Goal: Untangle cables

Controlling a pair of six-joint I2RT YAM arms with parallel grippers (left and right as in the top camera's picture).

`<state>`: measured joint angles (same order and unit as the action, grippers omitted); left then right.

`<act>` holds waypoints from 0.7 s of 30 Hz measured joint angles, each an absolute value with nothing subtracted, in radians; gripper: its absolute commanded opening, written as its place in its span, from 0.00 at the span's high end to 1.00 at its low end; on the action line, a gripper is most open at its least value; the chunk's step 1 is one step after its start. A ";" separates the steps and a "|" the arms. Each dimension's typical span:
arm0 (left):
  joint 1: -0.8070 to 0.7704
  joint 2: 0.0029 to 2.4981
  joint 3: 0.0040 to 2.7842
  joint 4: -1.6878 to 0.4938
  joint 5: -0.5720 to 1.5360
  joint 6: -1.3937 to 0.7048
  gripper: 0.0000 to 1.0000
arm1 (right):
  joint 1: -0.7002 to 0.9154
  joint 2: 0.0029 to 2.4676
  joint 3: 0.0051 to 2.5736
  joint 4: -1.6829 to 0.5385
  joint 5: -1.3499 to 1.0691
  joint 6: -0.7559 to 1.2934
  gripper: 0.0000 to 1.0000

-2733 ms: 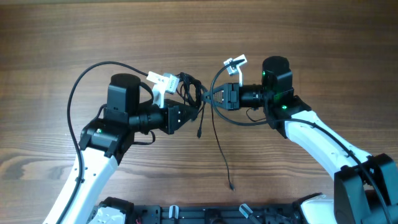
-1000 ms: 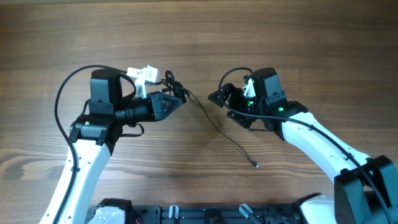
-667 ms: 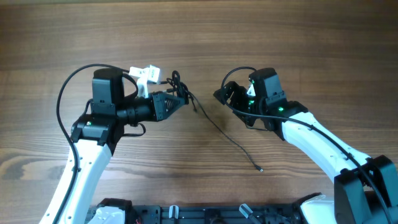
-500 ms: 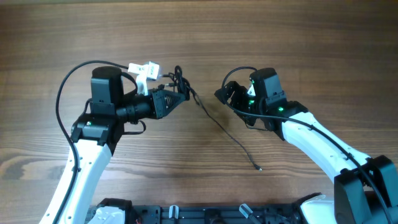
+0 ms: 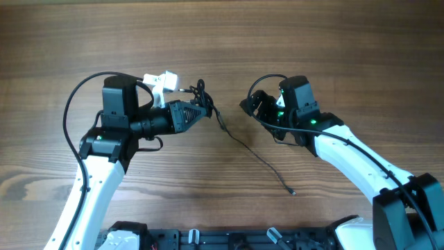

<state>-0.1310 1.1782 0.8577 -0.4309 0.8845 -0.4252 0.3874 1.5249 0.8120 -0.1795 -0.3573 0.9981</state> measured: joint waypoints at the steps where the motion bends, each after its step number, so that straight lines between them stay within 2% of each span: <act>1: -0.131 1.178 0.858 -0.431 0.884 -0.425 0.96 | 0.387 1.525 0.812 -0.180 -0.357 0.998 0.00; 21: -0.185 1.178 0.858 -0.442 0.905 -0.428 0.96 | 0.387 1.525 0.812 -0.179 -0.357 0.998 0.00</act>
<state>-0.1848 1.1782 0.8577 -0.4423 0.9051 -0.4278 0.3874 1.5249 0.8120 -0.1795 -0.3573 0.9981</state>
